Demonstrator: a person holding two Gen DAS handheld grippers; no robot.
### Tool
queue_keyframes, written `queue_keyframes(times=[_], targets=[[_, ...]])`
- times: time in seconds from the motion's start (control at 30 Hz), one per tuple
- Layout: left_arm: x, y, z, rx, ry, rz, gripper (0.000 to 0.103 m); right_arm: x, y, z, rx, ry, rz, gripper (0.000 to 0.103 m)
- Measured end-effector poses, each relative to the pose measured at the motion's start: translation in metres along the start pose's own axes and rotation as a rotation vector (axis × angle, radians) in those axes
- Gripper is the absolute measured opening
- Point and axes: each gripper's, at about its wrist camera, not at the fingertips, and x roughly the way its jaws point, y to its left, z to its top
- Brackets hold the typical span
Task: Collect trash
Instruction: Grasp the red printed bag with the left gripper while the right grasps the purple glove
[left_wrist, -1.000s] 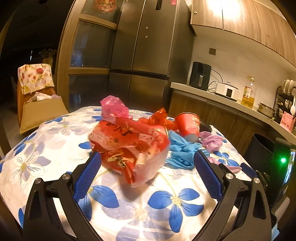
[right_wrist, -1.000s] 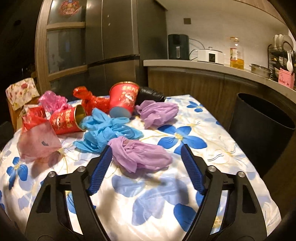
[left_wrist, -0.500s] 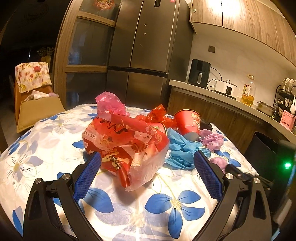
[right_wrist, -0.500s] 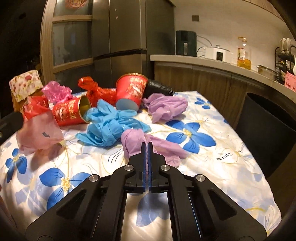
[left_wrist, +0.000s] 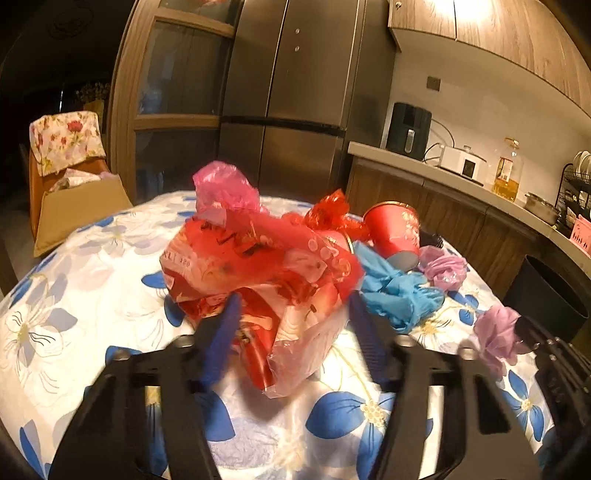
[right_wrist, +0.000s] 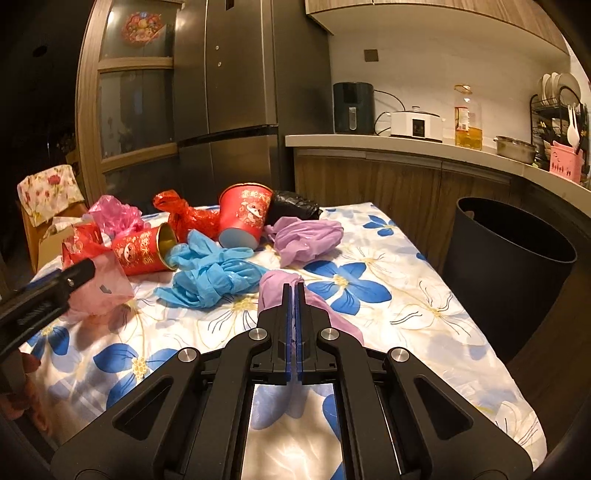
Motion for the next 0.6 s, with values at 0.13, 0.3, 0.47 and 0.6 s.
queue_keyframes(times=[0.13, 0.3, 0.47, 0.6], targets=[[0.002, 0.0, -0.002, 0.007, 0.019, -0.004, 0.012, -0.003, -0.001, 0.001, 0.003, -0.008, 0.001, 0.001], [-0.002, -0.001, -0.005, 0.006, 0.009, -0.023, 0.004, -0.009, -0.005, 0.003, 0.014, -0.018, 0.001, 0.001], [-0.022, -0.011, -0.002, 0.02, -0.038, -0.059, 0.003, -0.018, -0.007, 0.008, 0.018, -0.042, 0.001, 0.001], [-0.036, -0.025, 0.003, 0.036, -0.066, -0.101, 0.003, -0.029, -0.012, 0.012, 0.017, -0.064, -0.003, 0.001]])
